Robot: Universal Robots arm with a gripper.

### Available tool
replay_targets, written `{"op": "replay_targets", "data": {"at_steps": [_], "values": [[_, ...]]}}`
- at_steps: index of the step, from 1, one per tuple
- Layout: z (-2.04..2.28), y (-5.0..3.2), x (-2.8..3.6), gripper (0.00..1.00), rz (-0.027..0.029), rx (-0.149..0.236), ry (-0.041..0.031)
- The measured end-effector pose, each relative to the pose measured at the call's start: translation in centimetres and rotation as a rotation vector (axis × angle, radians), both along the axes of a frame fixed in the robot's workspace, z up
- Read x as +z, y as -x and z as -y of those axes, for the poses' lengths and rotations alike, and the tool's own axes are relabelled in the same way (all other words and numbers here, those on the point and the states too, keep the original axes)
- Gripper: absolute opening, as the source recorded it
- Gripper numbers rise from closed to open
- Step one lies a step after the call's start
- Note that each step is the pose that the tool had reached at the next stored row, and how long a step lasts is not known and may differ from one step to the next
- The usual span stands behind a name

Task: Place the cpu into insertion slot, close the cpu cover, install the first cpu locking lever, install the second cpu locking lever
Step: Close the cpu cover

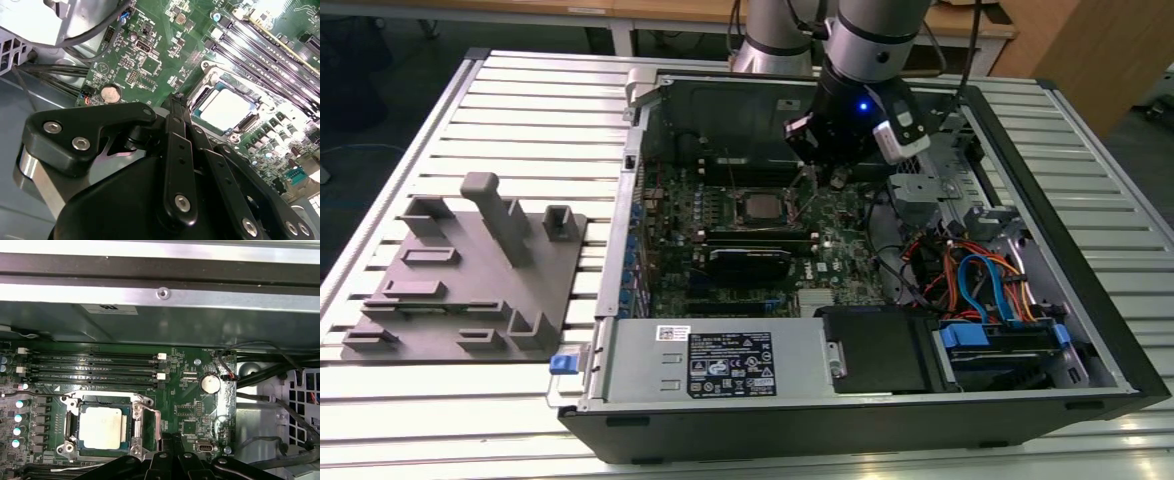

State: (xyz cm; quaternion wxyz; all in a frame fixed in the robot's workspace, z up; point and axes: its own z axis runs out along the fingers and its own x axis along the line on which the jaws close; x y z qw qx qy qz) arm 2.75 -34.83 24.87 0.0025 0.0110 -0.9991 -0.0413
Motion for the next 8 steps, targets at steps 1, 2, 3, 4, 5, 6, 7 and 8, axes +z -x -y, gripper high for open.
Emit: {"op": "replay_targets", "data": {"at_steps": [1, 2, 3, 4, 5, 6, 7, 8], "values": [[-0.01, 0.05, 0.02, 0.10, -0.0001, 0.000, 0.0001], [-0.03, 0.08, 0.05, 0.10, 0.0000, 0.000, 0.0000], [-0.04, 0.12, 0.09, 0.10, -0.0001, 0.000, -0.0001], [-0.05, 0.15, 0.13, 0.10, -0.0001, 0.000, -0.0001], [-0.05, 0.17, 0.15, 0.10, -0.0001, 0.000, -0.0002], [-0.05, 0.20, 0.15, 0.10, -0.0001, 0.000, -0.0003], [-0.05, 0.23, 0.15, 0.10, -0.0001, 0.000, -0.0003], [-0.05, 0.24, 0.16, 0.10, -0.0001, 0.000, -0.0002]]}}
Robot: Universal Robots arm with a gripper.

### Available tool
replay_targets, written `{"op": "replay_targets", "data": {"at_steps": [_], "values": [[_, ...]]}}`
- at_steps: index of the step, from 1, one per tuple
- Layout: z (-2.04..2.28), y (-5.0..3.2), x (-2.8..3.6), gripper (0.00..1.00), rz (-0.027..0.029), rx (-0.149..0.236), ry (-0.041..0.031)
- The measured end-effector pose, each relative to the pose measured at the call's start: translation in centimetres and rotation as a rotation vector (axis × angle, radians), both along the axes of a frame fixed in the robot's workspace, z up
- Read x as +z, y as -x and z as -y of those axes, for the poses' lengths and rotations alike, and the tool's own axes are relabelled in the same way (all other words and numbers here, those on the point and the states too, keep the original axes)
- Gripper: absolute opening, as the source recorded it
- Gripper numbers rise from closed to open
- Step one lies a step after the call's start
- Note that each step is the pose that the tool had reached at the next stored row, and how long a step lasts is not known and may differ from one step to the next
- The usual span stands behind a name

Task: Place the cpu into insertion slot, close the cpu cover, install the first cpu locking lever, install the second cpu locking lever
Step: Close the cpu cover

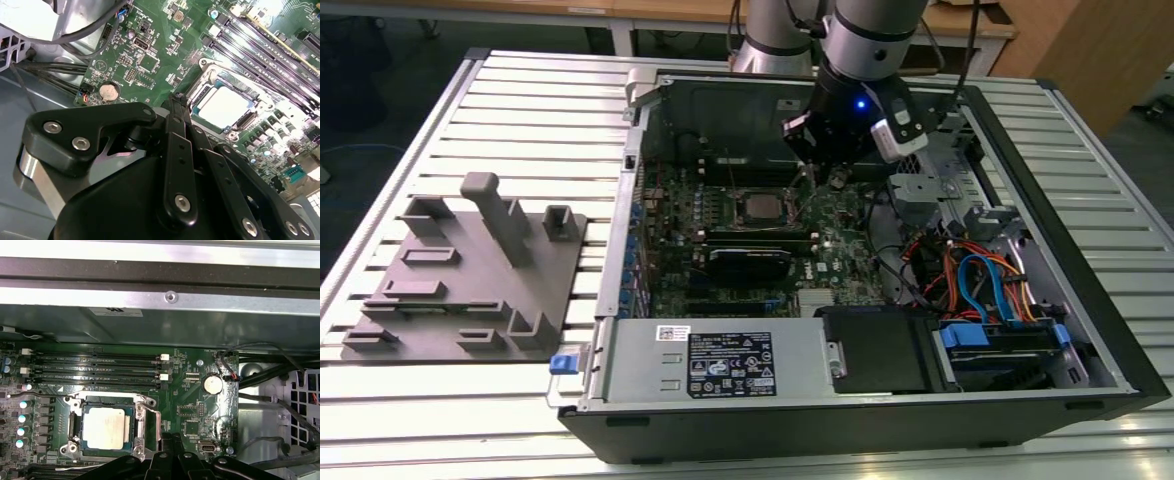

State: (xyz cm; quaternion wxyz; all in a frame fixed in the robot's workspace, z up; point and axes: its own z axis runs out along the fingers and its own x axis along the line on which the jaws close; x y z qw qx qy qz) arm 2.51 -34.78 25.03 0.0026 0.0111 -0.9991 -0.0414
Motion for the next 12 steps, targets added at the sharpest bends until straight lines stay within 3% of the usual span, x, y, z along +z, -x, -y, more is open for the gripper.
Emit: {"op": "replay_targets", "data": {"at_steps": [12], "values": [[0.00, 0.61, 0.00, 0.10, -0.0001, 0.000, 0.0001]]}}
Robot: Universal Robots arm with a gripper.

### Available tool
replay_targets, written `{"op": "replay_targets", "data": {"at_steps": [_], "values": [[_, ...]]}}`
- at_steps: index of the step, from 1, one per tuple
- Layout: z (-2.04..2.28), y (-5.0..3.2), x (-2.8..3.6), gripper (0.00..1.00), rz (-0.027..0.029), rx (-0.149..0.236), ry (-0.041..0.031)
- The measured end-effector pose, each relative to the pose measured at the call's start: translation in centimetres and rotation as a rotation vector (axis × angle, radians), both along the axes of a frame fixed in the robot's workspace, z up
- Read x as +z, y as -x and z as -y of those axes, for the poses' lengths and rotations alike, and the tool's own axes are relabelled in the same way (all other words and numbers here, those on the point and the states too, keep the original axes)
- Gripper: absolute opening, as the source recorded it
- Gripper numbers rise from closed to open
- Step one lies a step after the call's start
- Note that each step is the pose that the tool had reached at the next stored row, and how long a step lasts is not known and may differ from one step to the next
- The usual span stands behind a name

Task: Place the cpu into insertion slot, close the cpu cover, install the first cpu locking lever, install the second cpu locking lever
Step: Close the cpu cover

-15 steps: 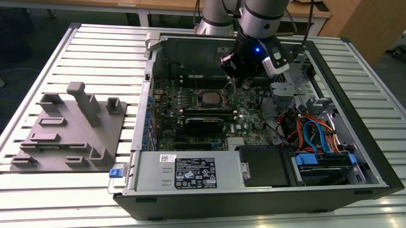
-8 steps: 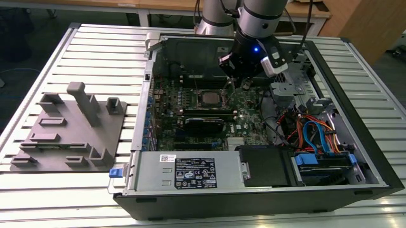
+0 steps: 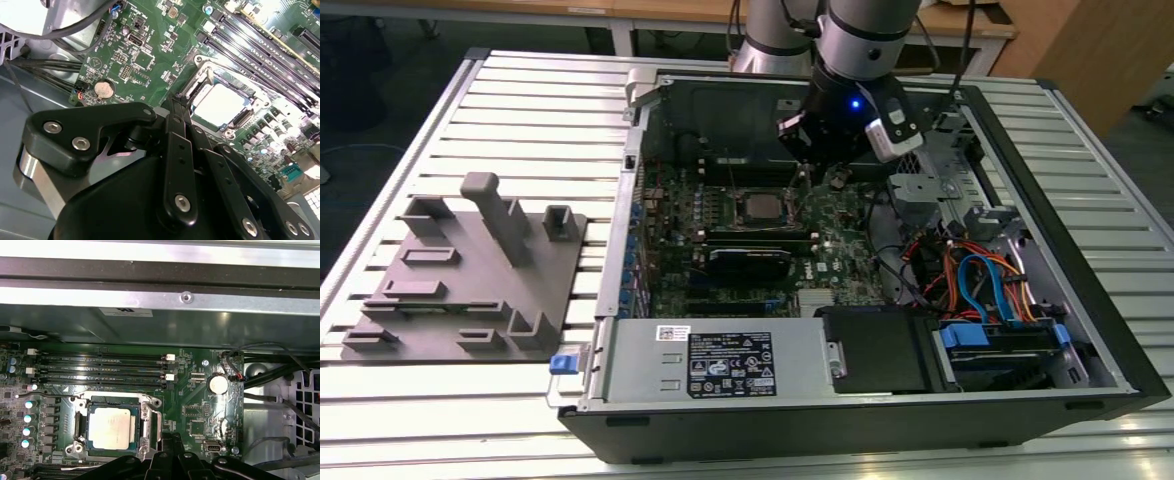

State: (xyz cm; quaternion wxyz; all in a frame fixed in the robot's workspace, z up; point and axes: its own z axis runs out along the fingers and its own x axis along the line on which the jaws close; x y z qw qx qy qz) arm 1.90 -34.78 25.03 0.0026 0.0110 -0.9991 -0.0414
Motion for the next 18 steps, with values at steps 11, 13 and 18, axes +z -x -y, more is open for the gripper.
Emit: {"op": "replay_targets", "data": {"at_steps": [11, 13, 18], "values": [[0.00, 0.58, 0.00, 0.10, 0.0001, 0.000, 0.0000], [0.00, 0.64, 0.00, 0.10, 0.0000, 0.000, 0.0000], [0.00, 0.78, 0.00, 0.10, 0.0000, 0.000, 0.0000]]}}
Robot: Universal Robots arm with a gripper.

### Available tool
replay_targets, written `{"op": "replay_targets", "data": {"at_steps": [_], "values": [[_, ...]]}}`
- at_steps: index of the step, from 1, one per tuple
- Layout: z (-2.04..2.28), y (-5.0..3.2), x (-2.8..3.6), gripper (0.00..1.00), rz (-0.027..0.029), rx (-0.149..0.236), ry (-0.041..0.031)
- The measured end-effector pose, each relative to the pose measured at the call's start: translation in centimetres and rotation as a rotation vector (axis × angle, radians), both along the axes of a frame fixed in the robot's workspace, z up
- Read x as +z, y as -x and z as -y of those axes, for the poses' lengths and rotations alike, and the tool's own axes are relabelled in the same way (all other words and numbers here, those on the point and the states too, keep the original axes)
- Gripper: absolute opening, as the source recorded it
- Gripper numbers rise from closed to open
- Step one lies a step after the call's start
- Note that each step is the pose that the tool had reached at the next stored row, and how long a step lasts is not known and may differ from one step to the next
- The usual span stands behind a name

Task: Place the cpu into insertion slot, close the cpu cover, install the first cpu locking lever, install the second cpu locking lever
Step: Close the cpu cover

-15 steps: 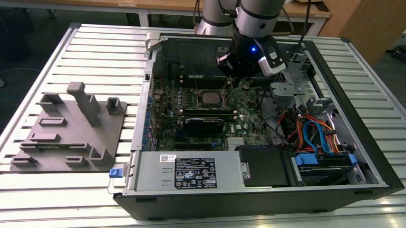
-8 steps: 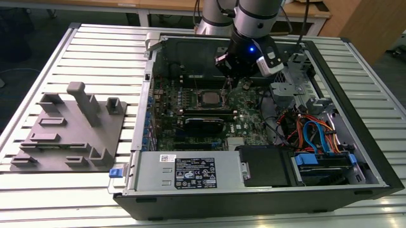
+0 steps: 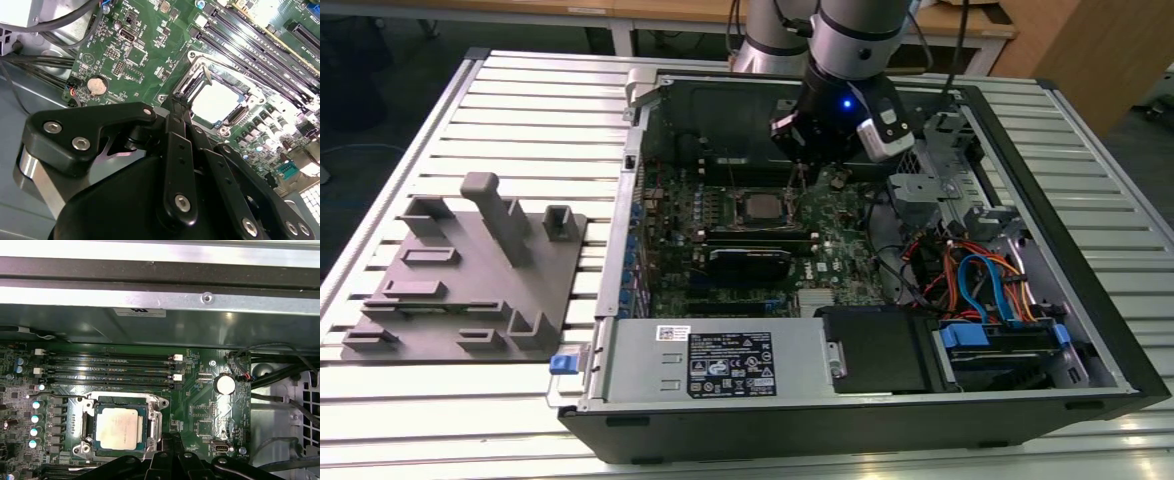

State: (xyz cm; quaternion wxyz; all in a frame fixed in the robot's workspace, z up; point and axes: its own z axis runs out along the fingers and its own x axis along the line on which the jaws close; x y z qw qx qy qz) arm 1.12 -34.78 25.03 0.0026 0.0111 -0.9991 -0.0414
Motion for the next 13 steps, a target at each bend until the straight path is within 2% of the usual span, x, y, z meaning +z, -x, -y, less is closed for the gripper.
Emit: {"op": "replay_targets", "data": {"at_steps": [13], "values": [[0.00, 0.35, -0.01, 0.10, 0.0000, 0.000, 0.0000]]}}
